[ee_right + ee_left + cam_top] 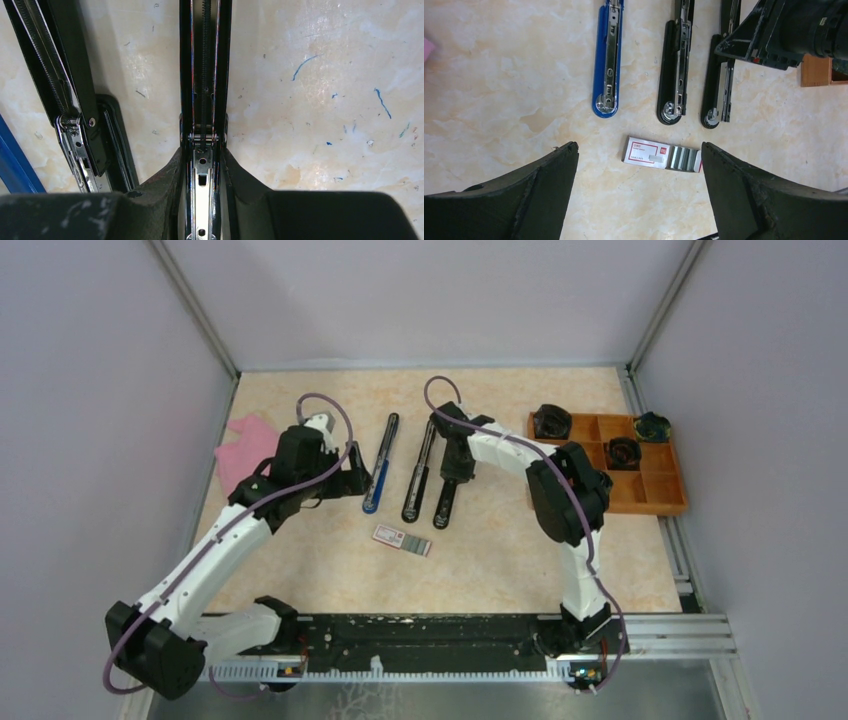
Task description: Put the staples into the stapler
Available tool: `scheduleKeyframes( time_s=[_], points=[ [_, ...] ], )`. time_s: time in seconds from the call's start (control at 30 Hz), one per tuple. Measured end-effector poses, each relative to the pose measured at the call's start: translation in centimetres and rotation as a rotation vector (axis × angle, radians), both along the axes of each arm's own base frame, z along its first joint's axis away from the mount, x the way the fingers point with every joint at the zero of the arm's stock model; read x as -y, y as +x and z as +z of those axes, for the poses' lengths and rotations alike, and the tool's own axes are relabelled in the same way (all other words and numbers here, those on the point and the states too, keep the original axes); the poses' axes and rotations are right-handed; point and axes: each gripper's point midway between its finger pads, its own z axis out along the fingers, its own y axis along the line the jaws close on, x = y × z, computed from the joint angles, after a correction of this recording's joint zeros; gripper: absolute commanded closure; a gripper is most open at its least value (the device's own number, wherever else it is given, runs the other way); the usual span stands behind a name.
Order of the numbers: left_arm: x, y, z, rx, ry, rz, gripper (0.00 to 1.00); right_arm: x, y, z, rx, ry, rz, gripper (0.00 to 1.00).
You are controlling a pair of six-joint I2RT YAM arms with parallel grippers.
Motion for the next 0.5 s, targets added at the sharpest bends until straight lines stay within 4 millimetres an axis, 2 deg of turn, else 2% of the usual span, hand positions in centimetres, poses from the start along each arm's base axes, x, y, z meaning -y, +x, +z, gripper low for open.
scheduleKeyframes(
  time_s=[0.1,0.2,0.37,0.47,0.5],
  points=[
    [0.6,-0.3,-0.9,-0.043,-0.01,-0.024,0.05,-0.1,0.1,0.0,0.002,0.004,0.008,0.6],
    [1.5,-1.0,-1.8,-0.078,-0.021,-0.048,0.07,-0.2,0.1,-0.1,0.008,0.008,0.019,0.5],
    [4.5,-3.4,-3.5,-0.145,-0.024,-0.126,0.09,0.6,-1.2,-0.3,0.009,0.006,0.05,0.44],
    [6.6,-4.9,-4.4,-0.178,-0.013,-0.169,0.13,1.3,-2.3,1.1,0.041,0.022,0.077,0.4],
    [7.1,-5.3,-4.8,-0.191,-0.008,-0.178,0.15,1.7,-2.8,2.3,0.075,0.038,0.092,0.39]
  ],
)
